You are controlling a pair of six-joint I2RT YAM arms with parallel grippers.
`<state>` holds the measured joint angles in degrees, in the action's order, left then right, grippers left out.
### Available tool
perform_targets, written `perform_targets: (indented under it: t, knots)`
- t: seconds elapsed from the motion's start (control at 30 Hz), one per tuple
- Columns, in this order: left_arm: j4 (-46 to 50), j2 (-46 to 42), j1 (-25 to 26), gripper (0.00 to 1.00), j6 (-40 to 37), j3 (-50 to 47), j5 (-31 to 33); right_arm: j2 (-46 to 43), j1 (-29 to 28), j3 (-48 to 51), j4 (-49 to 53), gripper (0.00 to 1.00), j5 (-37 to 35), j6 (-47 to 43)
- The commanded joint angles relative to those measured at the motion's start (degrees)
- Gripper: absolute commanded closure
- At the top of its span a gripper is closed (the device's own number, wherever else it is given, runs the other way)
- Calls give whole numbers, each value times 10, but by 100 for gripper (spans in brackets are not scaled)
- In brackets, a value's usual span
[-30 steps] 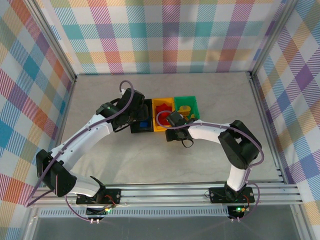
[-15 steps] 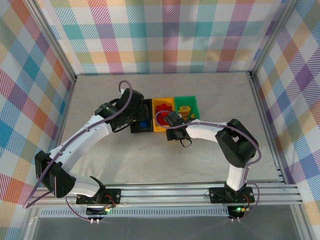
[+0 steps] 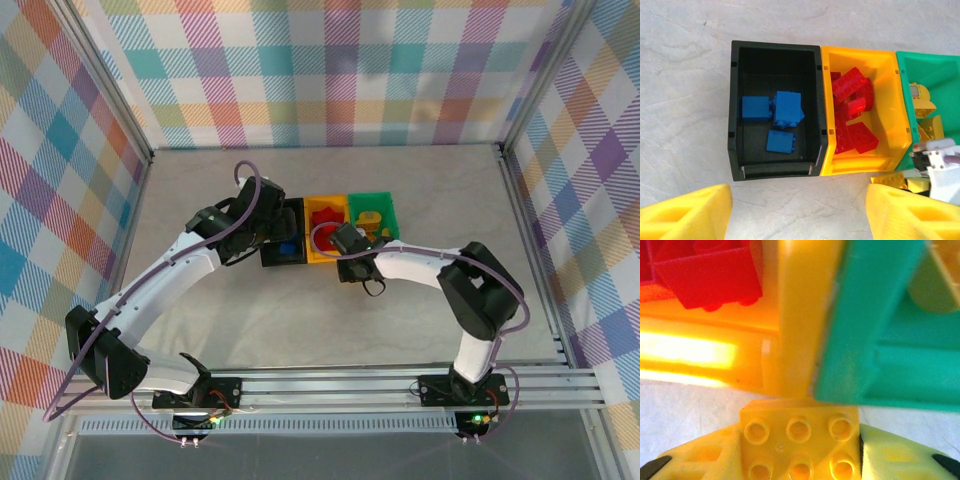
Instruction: Sort the legos into containers by color
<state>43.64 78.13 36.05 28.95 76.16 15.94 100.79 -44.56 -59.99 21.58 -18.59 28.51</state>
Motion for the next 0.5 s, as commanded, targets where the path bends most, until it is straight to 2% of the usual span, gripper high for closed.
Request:
perform_targets:
  t: [0.0, 0.27, 0.47]
  knots:
    - [13, -18, -5, 29, 8, -9, -7, -62, -4, 16, 30, 58, -6, 4]
    - [5, -29, -5, 28, 10, -28, -15, -156, 4, -10, 96, 55, -13, -42]
    - [8, -32, -5, 28, 9, -28, -13, -165, 46, -69, 108, 55, 8, -89]
